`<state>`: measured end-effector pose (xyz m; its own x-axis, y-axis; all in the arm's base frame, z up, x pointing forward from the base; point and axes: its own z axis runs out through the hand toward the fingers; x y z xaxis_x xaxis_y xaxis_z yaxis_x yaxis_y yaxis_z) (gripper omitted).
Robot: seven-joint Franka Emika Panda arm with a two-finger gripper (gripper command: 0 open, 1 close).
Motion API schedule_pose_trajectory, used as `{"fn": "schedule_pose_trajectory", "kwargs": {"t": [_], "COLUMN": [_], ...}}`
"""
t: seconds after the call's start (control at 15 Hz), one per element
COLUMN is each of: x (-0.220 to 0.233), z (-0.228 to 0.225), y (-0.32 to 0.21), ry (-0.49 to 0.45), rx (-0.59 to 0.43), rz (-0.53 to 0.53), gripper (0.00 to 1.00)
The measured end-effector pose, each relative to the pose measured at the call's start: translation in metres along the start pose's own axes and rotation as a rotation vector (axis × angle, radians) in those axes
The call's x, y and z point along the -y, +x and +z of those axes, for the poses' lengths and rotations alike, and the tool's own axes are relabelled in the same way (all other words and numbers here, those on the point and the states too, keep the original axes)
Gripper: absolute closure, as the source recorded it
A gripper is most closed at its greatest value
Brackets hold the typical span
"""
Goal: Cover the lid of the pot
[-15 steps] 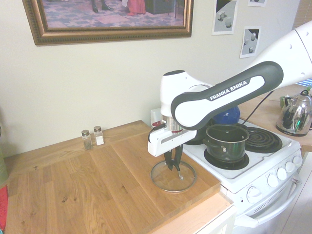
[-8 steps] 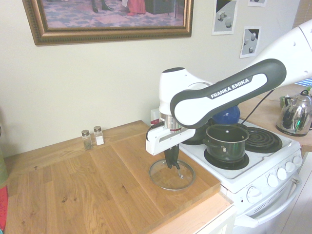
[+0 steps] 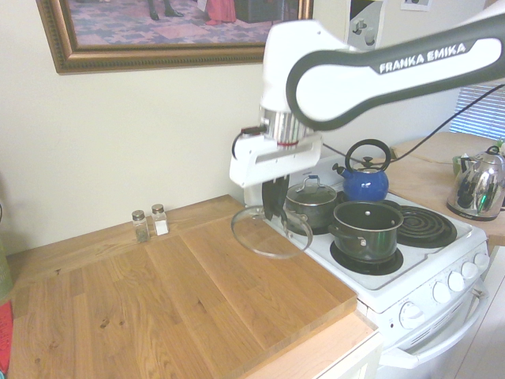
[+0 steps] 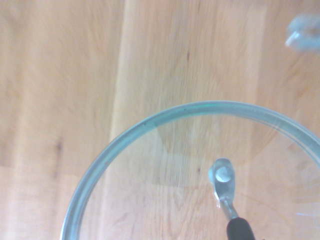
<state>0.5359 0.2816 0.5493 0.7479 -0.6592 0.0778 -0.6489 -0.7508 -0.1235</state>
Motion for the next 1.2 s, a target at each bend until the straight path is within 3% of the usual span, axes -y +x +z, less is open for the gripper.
{"fn": "schedule_pose_trajectory", "kwargs": {"t": [0.27, 0.67, 1.2], "x": [-0.016, -0.104, -0.189], "z": [-0.056, -0.093, -0.013], "y": [0.048, 0.152, 0.216], "ry": [0.035, 0.039, -0.060], "rx": [-0.023, -0.016, 0.016], "rz": [0.098, 0.246, 0.323], "gripper": [1.00, 1.00, 1.00]}}
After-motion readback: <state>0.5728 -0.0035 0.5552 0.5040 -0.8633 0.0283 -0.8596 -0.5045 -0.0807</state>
